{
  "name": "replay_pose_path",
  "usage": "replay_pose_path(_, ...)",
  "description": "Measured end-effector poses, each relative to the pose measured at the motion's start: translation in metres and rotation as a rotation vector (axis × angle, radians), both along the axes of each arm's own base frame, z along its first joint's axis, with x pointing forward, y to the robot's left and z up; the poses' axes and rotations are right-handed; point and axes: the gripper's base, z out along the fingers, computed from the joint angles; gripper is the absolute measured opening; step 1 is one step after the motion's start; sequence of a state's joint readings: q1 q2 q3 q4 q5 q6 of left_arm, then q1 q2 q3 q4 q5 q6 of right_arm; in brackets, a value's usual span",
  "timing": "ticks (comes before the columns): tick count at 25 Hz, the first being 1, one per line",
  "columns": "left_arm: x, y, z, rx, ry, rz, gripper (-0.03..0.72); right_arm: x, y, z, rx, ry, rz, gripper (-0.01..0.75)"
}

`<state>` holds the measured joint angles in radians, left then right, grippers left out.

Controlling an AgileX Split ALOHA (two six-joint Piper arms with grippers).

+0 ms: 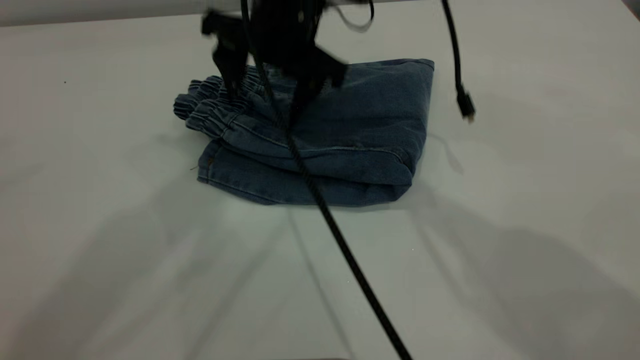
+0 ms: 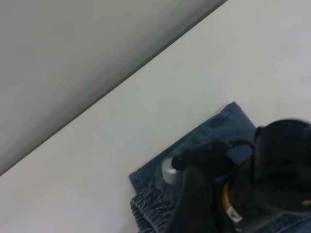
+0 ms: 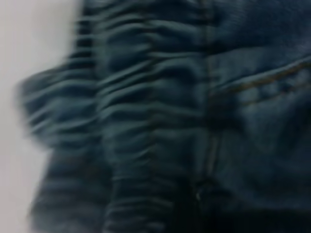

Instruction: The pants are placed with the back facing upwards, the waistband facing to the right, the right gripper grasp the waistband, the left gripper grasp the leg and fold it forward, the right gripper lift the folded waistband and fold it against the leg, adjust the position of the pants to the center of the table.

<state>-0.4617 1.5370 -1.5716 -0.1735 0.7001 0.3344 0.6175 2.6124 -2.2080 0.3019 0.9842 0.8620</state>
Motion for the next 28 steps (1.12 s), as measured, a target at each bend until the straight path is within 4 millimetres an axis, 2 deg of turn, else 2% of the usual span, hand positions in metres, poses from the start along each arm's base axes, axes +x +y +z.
replay_pose_path(4, 0.0, 0.0, 0.0, -0.001, 0.004, -0.001, 0.547, -0.004, 0.004, -0.018, -0.019, 0.028, 0.0, 0.51)
replay_pose_path(14, 0.0, 0.0, 0.0, -0.001, 0.005, -0.001, 0.547, -0.04, 0.035, -0.021, -0.107, -0.022, 0.342, 0.507)
replay_pose_path(20, 0.0, 0.0, 0.0, -0.001, 0.005, -0.001, 0.547, -0.046, 0.032, -0.019, -0.206, -0.008, 0.423, 0.507)
replay_pose_path(24, -0.001, 0.0, 0.0, 0.0, 0.005, -0.002, 0.547, -0.043, 0.032, 0.004, -0.236, -0.049, 0.506, 0.507)
replay_pose_path(28, -0.015, 0.007, 0.014, -0.009, -0.013, -0.006, 0.547, -0.036, 0.036, 0.062, -0.237, -0.244, 0.629, 0.507)
